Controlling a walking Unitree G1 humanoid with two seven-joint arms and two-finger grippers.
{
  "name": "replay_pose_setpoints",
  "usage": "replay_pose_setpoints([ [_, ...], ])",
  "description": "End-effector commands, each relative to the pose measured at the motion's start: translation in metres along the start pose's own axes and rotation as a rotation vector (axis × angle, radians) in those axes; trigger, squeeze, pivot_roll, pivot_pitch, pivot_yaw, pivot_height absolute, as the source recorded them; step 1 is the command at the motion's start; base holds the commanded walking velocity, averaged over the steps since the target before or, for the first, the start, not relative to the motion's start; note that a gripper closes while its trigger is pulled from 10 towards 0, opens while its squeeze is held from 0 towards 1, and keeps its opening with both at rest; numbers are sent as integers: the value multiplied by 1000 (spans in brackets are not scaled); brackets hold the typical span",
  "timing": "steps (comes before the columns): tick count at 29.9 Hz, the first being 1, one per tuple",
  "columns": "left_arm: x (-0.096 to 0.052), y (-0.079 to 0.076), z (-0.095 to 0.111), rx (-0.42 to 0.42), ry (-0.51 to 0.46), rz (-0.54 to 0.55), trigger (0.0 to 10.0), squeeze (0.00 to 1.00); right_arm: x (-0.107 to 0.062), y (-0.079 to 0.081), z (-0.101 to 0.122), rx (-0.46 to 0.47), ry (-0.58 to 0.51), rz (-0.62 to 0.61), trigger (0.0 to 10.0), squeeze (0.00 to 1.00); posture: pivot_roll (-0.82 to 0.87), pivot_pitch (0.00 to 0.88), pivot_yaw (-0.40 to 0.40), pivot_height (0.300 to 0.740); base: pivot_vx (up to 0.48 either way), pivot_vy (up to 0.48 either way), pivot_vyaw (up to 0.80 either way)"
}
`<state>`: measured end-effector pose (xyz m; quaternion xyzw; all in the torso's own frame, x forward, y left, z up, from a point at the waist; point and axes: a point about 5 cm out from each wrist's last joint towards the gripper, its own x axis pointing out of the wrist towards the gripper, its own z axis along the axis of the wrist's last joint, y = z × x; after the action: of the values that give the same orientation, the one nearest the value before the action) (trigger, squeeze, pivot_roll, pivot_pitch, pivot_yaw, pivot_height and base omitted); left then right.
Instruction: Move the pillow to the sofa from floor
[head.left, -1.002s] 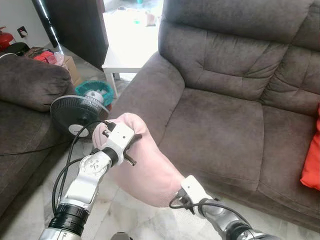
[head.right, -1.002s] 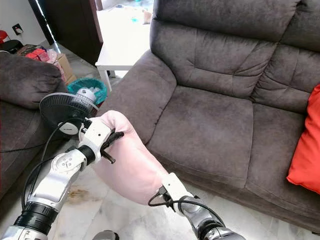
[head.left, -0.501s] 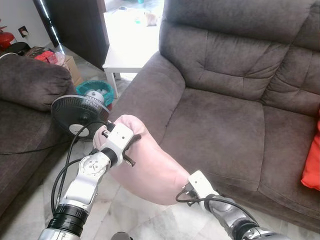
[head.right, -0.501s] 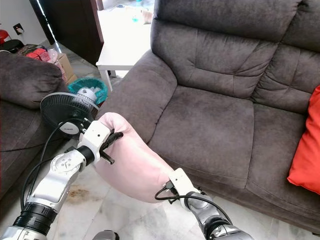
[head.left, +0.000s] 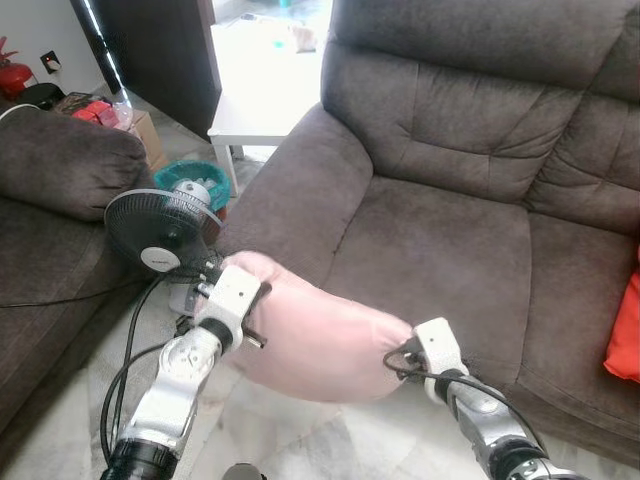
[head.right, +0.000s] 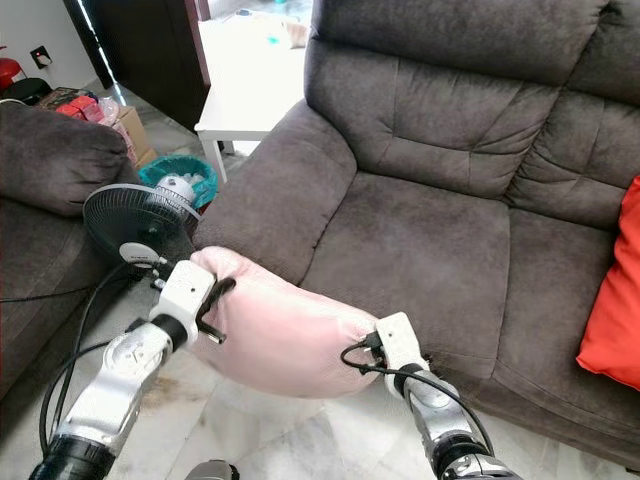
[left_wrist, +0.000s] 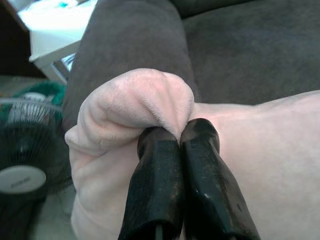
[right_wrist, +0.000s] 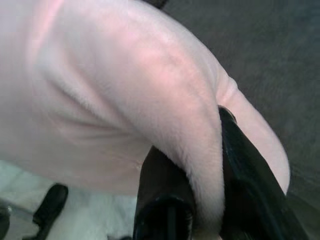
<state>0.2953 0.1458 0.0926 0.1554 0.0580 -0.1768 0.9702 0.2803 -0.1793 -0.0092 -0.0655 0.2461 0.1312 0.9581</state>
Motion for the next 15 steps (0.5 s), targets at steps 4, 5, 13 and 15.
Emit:
replay_pose_setpoints([
  [4, -5, 10, 13, 36, -81, 128, 10000, 0, 0, -4, 41, 107, -261, -107, 10000, 0, 211, 81, -54, 740, 0, 0, 0],
  [5, -5, 11, 13, 44, -89, 147, 10000, 0, -1, -4, 48, 122, -296, -112, 10000, 0, 210, 82, -54, 740, 0, 0, 0],
  [13, -5, 12, 33, 41, -219, 297, 10000, 0, -21, 2, 92, 228, -558, -200, 10000, 0, 199, 86, -53, 740, 0, 0, 0],
  [15, -3, 10, 36, 45, -235, 289, 10000, 0, -23, 4, 97, 217, -572, -210, 10000, 0, 198, 85, -54, 740, 0, 0, 0],
])
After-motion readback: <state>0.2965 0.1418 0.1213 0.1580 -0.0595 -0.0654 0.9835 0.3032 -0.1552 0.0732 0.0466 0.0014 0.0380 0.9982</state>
